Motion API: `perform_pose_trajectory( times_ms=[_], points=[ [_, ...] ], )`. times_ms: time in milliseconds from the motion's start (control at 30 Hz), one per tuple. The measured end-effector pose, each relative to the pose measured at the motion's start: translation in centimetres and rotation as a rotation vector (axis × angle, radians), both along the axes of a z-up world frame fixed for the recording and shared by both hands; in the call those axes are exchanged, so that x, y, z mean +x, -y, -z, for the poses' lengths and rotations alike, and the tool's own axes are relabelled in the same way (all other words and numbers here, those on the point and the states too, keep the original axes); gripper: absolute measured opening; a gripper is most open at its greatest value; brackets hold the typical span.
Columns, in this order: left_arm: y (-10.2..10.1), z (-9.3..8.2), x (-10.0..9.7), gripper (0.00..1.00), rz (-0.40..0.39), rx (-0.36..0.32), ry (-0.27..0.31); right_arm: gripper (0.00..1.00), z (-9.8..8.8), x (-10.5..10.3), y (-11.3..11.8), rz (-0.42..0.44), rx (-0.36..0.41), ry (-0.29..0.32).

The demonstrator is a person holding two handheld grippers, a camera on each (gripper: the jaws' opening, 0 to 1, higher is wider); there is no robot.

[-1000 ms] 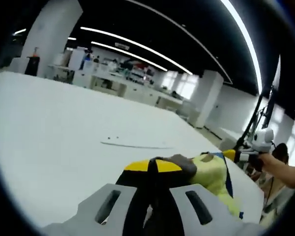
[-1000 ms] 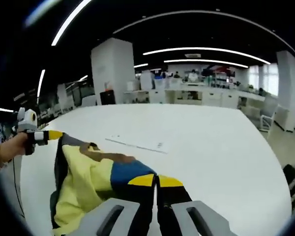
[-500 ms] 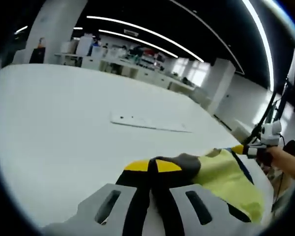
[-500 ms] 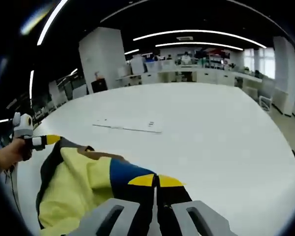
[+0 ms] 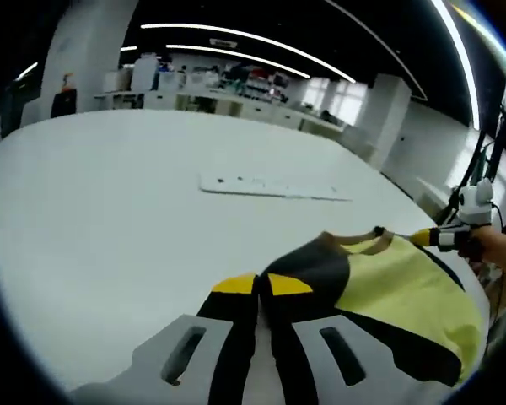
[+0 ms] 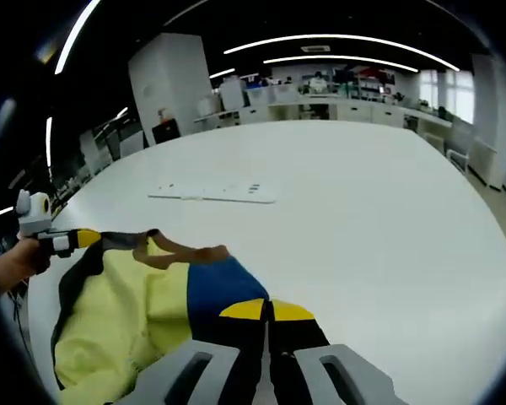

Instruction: Fold the garment on the visible template until the final outline fits inside the template.

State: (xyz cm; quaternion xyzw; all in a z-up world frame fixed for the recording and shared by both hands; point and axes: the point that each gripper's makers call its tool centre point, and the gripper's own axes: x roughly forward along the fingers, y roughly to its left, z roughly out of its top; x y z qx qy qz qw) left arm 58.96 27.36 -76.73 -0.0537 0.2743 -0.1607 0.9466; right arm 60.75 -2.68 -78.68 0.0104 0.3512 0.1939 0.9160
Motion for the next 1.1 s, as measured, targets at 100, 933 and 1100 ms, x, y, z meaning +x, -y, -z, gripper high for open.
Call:
perform_pose_trajectory(
  times_ms=[100, 933, 1100],
  points=[
    [0.1, -0.5, -0.3, 0.07, 0.021, 0.031, 0.011, 0.00, -0.7, -0.2, -0.4, -0.008, 0.027, 0.001],
    [5.4, -6.5, -9.6, 0.38, 0.305, 0.026, 0.045, 0.50, -6.7, -10.1, -2.6, -0.236, 0.099, 0.000],
    [6.7, -7.2, -12.6, 0.39, 0.354, 0.012, 0.066, 0.53, -7.3, -12.8, -2.8, -0.267, 0.119, -0.006]
  ],
)
